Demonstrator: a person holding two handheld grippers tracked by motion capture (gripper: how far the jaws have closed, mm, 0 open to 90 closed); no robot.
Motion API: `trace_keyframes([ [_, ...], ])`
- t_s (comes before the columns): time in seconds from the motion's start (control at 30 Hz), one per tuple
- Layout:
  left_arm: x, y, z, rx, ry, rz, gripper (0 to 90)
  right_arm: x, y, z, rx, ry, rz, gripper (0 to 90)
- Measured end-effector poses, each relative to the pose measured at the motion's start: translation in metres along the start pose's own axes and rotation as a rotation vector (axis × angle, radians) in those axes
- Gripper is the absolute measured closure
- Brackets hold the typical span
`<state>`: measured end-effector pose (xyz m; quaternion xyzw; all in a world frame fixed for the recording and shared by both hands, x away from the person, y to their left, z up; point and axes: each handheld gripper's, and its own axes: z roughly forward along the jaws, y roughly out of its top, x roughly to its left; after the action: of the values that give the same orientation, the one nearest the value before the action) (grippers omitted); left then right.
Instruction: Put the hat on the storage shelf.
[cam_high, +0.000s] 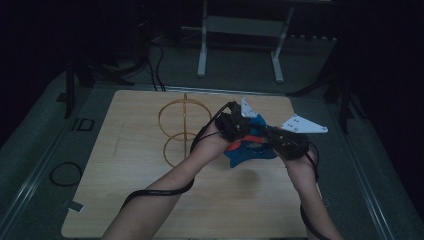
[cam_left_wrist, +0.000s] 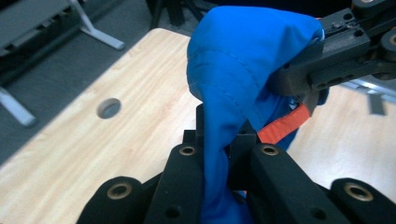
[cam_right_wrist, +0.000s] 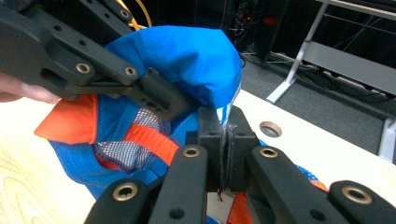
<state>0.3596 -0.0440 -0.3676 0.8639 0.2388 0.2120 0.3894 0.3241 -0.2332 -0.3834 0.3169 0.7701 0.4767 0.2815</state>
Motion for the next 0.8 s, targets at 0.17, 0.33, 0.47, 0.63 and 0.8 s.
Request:
trace_keyframes([
  [0.17,-0.004,0.001,-0.005,-0.020,0.044,0.060,88.0,-0.002,-0.002,-0.003,-0.015,0.004,0.033,86.3],
  [0.33,-0.008,0.001,-0.011,-0.041,0.094,0.130,88.0,-0.002,-0.004,-0.014,-0.056,0.026,0.075,74.1],
  [0.47,-0.008,-0.002,-0.015,-0.054,0.117,0.179,88.0,-0.001,-0.007,-0.025,-0.083,0.063,0.096,59.8],
  [0.63,-0.004,-0.008,-0.024,-0.081,0.139,0.229,87.9,-0.005,-0.007,-0.051,-0.147,0.132,0.086,46.0],
  [0.8,0.000,-0.018,-0.040,-0.193,0.114,0.325,87.8,-0.010,-0.007,-0.063,-0.148,0.124,0.061,40.8],
])
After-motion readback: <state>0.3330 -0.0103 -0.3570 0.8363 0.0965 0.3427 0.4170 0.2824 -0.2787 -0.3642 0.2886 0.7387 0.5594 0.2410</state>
